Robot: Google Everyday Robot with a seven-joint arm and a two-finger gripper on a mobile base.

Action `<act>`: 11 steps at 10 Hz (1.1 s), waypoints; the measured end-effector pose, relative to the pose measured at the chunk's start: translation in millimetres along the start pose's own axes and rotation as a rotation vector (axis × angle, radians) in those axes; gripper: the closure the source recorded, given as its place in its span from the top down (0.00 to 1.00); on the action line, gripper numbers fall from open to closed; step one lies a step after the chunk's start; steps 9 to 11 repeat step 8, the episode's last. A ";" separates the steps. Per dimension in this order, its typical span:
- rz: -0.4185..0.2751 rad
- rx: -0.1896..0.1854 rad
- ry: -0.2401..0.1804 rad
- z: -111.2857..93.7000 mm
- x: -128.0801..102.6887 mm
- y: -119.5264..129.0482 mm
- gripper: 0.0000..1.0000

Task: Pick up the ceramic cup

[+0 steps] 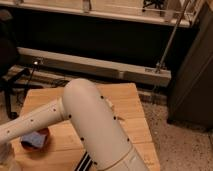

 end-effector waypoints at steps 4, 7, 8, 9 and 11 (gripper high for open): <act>0.087 0.026 0.237 -53.1 8.4 40.5 0.00; 0.170 0.063 0.544 -129.8 -12.9 62.5 0.00; 0.196 0.083 0.644 -147.7 -25.1 69.3 0.00; 0.196 0.083 0.644 -147.7 -25.1 69.3 0.00; 0.196 0.083 0.644 -147.7 -25.1 69.3 0.00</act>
